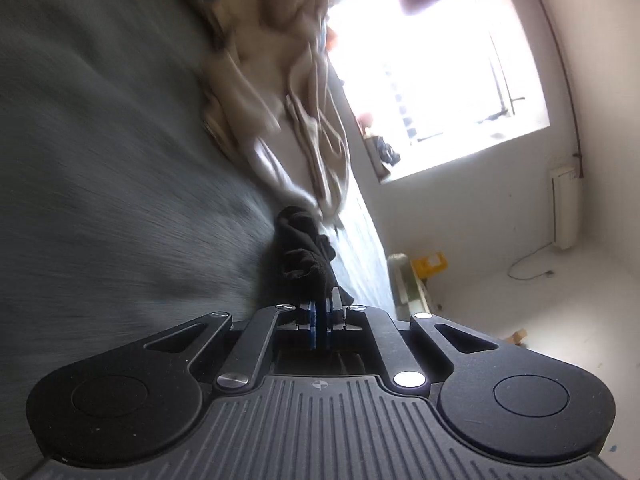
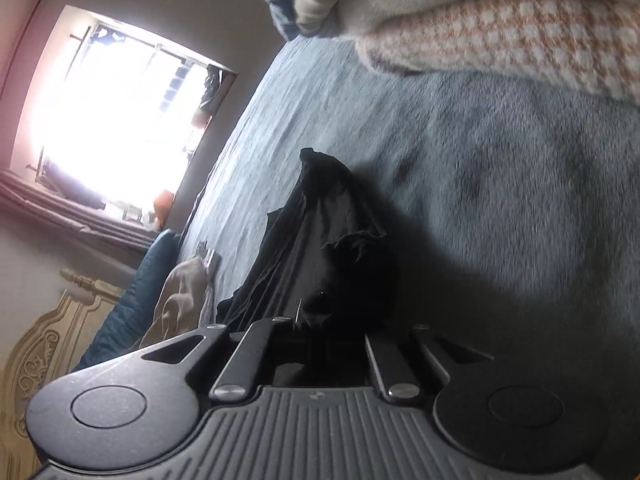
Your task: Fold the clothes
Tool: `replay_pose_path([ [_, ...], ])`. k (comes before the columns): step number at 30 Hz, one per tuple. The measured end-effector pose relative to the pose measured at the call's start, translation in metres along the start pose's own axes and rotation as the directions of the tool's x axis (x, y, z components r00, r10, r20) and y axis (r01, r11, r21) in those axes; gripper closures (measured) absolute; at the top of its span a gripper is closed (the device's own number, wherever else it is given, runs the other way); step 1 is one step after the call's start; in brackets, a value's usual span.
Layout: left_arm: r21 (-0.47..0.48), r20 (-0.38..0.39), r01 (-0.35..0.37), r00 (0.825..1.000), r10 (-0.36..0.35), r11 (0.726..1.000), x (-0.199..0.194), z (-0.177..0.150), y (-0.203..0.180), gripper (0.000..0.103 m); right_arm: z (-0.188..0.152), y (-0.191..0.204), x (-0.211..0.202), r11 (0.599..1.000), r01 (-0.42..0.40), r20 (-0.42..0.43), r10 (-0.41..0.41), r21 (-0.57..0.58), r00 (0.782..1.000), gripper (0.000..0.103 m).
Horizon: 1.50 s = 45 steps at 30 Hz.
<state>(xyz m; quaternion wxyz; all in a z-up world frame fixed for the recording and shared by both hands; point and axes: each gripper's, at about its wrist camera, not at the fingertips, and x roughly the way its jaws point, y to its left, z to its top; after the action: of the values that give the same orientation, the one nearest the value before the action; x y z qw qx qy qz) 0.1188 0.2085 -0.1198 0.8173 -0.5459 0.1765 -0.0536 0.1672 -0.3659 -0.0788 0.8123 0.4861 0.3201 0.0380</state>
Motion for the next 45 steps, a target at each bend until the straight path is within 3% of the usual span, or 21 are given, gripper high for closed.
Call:
replay_pose_path([
  [6,0.034,0.052,-0.056,0.997,0.054,0.998,-0.096,-0.011,0.012,0.101,-0.047,-0.005,-0.053,0.999,-0.043,-0.12,0.041,-0.019,0.992,0.097],
  [11,0.149,-0.016,-0.152,0.988,0.156,0.977,-0.117,-0.031,0.026,0.098,-0.071,-0.036,-0.067,0.999,0.014,-0.168,-0.019,-0.032,0.986,0.092],
  [13,0.211,-0.036,-0.203,0.976,0.215,0.956,-0.113,-0.037,0.03,0.094,-0.069,-0.043,-0.075,1.0,0.009,-0.18,-0.012,-0.018,0.984,0.09],
  [15,0.238,-0.01,-0.237,0.969,0.247,0.942,-0.117,-0.036,0.028,0.074,-0.067,-0.05,-0.084,1.0,-0.001,-0.191,0.001,-0.002,0.982,0.083],
  [18,0.257,0.062,-0.256,0.967,0.248,0.932,-0.15,-0.025,0.029,0.067,-0.062,-0.041,-0.125,0.987,0.042,-0.117,-0.06,-0.155,0.991,0.065],
  [20,0.269,0.113,-0.273,0.961,0.251,0.924,-0.161,-0.016,0.024,0.065,-0.06,-0.033,-0.159,0.957,0.091,-0.034,-0.104,-0.274,0.994,0.065],
  [23,0.308,0.166,-0.287,0.955,0.246,0.907,-0.169,-0.004,0.012,0.062,-0.061,-0.014,-0.201,0.872,0.148,0.085,-0.122,-0.467,0.989,0.065],
  [26,0.357,0.16,-0.279,0.958,0.236,0.891,-0.152,0.002,-0.002,0.061,-0.075,0.026,-0.204,0.761,0.085,0.101,-0.027,-0.643,0.995,0.066],
  [30,0.442,0.119,-0.257,0.966,0.228,0.859,-0.111,0.001,-0.022,0.061,-0.117,0.094,-0.148,0.571,-0.051,0.025,0.125,-0.82,0.992,0.071],
  [34,0.607,0.062,-0.257,0.959,0.278,0.752,-0.063,-0.001,-0.028,0.061,-0.166,0.149,-0.065,0.407,-0.226,-0.165,0.179,-0.885,0.97,0.072],
  [37,0.705,0.019,-0.252,0.941,0.337,0.663,-0.034,0.001,-0.025,0.061,-0.2,0.182,-0.007,0.307,-0.313,-0.297,0.099,-0.899,0.95,0.074],
  [40,0.782,0.023,-0.25,0.927,0.374,0.571,-0.015,0.004,-0.02,0.061,-0.236,0.2,0.042,0.186,-0.382,-0.389,0.0,-0.905,0.921,0.075],
  [45,0.879,0.009,-0.194,0.92,0.392,0.436,0.015,0.009,-0.015,0.061,-0.268,0.205,0.114,0.092,-0.394,-0.404,-0.166,-0.915,0.9,0.076],
])
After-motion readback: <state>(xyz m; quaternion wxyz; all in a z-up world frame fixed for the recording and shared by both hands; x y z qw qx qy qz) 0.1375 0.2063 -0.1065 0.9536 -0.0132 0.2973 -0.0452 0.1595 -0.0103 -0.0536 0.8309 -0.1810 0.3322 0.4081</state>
